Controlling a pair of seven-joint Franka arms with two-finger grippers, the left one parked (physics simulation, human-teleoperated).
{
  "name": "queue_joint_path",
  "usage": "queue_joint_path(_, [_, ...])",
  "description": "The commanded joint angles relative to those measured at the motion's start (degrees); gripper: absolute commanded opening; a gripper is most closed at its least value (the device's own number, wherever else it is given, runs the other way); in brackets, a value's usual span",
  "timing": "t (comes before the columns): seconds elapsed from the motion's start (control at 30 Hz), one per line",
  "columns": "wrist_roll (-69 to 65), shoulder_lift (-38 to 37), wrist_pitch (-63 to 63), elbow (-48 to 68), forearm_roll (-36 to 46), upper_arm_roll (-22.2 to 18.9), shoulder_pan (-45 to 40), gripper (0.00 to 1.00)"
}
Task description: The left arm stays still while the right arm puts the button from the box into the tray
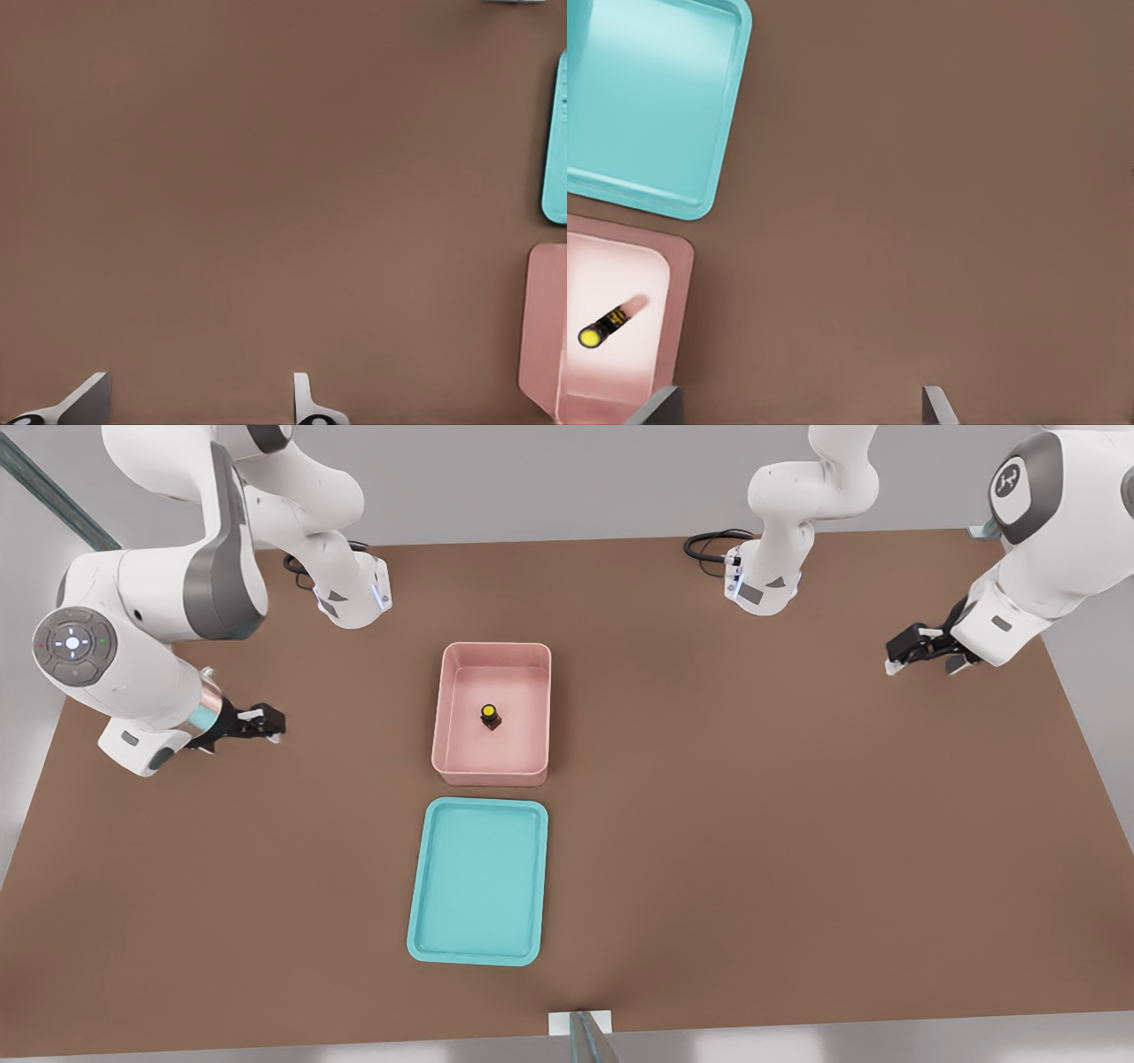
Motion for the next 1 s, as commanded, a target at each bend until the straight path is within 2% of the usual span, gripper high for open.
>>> queue_joint_path(0.0, [-4.2,0.1,-1.1,0.0,-0.1,0.0,0.1,1.00])
queue_joint_path(0.07, [-3.5,0.4,-1.2,-2.5,0.5,0.0,3.6,1.00])
queue_joint_path(0.1, [5.1,0.6,-0.9,-3.8,1.0,0.0,10.2,1.00])
queue_joint_path(0.13, [25.9,0.9,0.8,-6.6,2.4,0.0,17.7,1.00])
queue_joint_path(0.2, [49.9,0.9,4.5,-12.4,8.4,-0.3,22.4,1.00])
queue_joint_path(0.23, [60.0,0.2,11.7,-19.0,8.9,-0.7,25.3,1.00])
queue_joint_path(0.27, [64.4,-0.3,17.6,-23.9,8.9,-0.7,25.9,1.00])
queue_joint_path(0.33, [67.7,0.8,31.2,-33.1,9.0,-0.2,24.1,1.00])
queue_joint_path(0.43, [67.9,0.4,42.5,-41.2,12.3,0.0,23.1,1.00])
queue_joint_path(0.53, [63.9,1.7,41.5,-43.0,13.3,1.2,24.0,1.00])
queue_joint_path(0.6, [75.4,1.2,49.6,-46.1,13.3,4.5,24.3,1.00])
queue_joint_path(0.73, [87.0,1.1,50.7,-46.8,12.8,9.1,24.3,1.00])
queue_joint_path(0.83, [94.5,3.3,50.8,-47.3,12.8,9.3,23.8,1.00])
queue_joint_path(0.97, [94.7,5.6,54.8,-48.5,12.6,9.3,24.2,1.00])
